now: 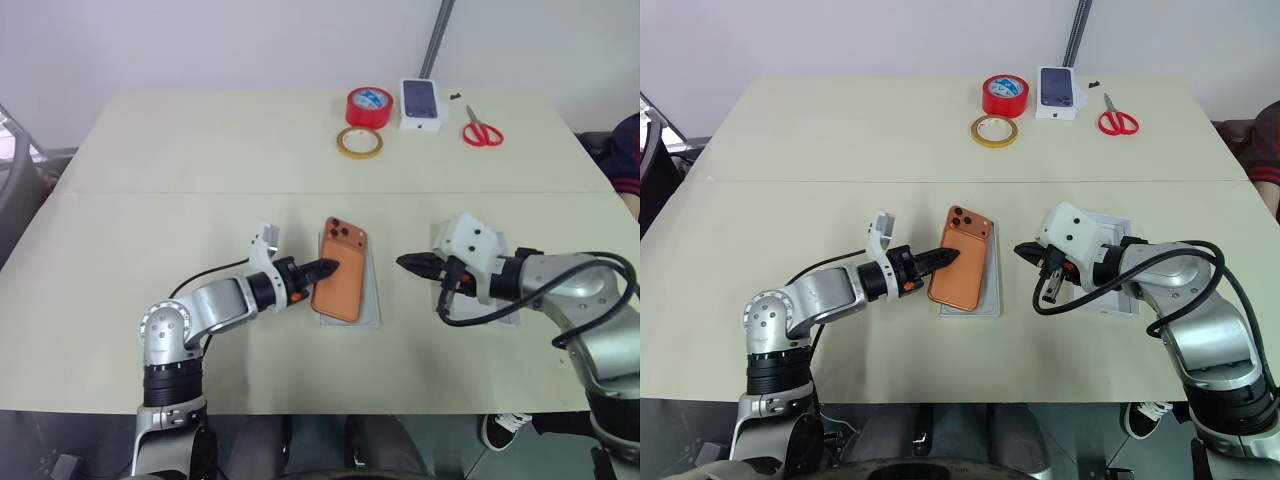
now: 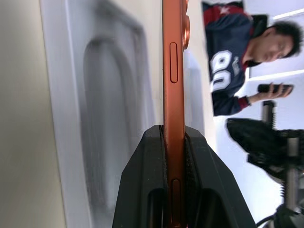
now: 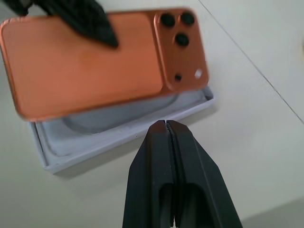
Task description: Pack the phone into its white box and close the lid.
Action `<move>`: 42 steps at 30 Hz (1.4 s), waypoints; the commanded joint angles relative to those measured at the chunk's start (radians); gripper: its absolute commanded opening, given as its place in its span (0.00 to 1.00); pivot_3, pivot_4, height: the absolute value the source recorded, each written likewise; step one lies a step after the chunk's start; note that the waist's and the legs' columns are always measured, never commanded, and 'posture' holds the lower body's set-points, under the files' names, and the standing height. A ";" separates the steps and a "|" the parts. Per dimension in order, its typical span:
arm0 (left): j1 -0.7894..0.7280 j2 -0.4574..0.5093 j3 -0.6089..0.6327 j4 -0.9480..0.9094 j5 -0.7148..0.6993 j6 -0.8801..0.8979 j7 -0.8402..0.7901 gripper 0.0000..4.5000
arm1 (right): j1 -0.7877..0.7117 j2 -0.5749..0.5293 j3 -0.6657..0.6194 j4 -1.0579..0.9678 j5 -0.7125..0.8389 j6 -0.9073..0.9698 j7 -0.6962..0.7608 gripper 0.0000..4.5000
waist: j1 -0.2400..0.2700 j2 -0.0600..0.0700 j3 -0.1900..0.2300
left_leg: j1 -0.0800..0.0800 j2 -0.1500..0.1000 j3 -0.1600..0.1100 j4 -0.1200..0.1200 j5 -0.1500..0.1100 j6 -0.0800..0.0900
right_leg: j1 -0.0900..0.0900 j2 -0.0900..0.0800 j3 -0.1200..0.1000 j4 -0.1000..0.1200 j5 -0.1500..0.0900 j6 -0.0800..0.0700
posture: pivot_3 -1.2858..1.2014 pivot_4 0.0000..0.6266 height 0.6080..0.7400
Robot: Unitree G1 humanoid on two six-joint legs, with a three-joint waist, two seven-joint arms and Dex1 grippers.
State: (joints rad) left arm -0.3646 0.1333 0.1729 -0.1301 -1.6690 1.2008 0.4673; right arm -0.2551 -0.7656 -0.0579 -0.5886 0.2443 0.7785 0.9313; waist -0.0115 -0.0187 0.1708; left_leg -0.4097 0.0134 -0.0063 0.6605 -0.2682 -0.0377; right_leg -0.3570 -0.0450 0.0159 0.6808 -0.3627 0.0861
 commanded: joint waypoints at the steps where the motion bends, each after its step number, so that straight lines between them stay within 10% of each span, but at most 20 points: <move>1: -0.008 0.004 -0.042 -0.015 -0.041 -0.043 -0.004 0.01 | 0.002 -0.012 -0.015 -0.041 0.020 -0.019 -0.029 0.00 | 0.002 0.000 0.000 | 0.000 0.000 0.000 0.000 0.000 -0.001 | 0.000 0.000 0.000 0.000 0.000 0.000 | 0.52 0.24 1.00; 12: -0.010 0.085 -0.100 -0.041 -0.073 -0.089 -0.031 0.99 | 0.011 -0.044 0.029 -0.010 0.015 -0.045 -0.056 0.00 | 0.004 0.000 0.000 | 0.000 -0.001 0.000 0.001 0.002 -0.003 | 0.001 0.000 0.000 0.000 0.000 0.000 | 0.52 0.24 1.00; 21: 0.001 0.367 -0.109 -0.174 0.029 -0.035 -0.249 0.99 | 0.027 -0.071 0.039 0.020 0.005 -0.068 -0.070 0.00 | 0.001 0.001 0.000 | 0.000 0.000 0.000 0.000 0.002 -0.004 | 0.000 0.000 0.000 0.000 0.000 0.000 | 0.52 0.24 1.00; 26: -0.002 0.505 -0.111 -0.188 0.342 -0.151 -0.447 0.99 | 0.020 -0.090 0.085 0.051 -0.033 -0.081 -0.081 0.00 | 0.002 0.001 0.001 | 0.000 -0.001 0.000 0.000 0.002 -0.004 | 0.001 0.000 0.000 -0.001 0.000 0.000 | 0.52 0.24 1.00; 29: 0.001 0.583 -0.243 -0.248 0.600 -0.252 -0.608 0.81 | -0.013 -0.095 0.169 0.080 -0.088 -0.037 -0.112 0.00 | 0.002 0.001 0.001 | 0.000 -0.001 0.000 -0.001 0.002 -0.004 | 0.000 0.000 0.000 -0.001 0.000 0.000 | 0.52 0.24 1.00; 36: -0.090 0.567 -0.547 -0.215 0.983 -0.341 -0.810 0.03 | -0.103 -0.060 0.372 0.087 -0.222 -0.014 -0.165 0.00 | 0.001 0.001 0.001 | 0.000 -0.001 0.001 -0.003 0.002 -0.004 | 0.000 0.000 0.001 -0.002 0.000 0.000 | 0.52 0.24 1.00; 42: -0.154 0.441 -0.630 -0.134 1.118 -0.360 -0.908 0.03 | -0.154 -0.019 0.448 0.095 -0.293 -0.009 -0.187 0.00 | 0.002 0.001 0.001 | 0.000 -0.001 0.001 -0.003 0.000 0.001 | -0.001 0.000 0.001 -0.002 0.000 0.000 | 0.52 0.24 1.00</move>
State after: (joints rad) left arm -0.5063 0.5928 -0.4333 -0.2577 -0.5787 0.8576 -0.4022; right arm -0.3880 -0.7939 0.3942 -0.4732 -0.0352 0.7739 0.7504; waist -0.0096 -0.0174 0.1719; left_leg -0.4100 0.0127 -0.0057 0.6580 -0.2686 -0.0365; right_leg -0.3578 -0.0451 0.0164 0.6792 -0.3630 0.0857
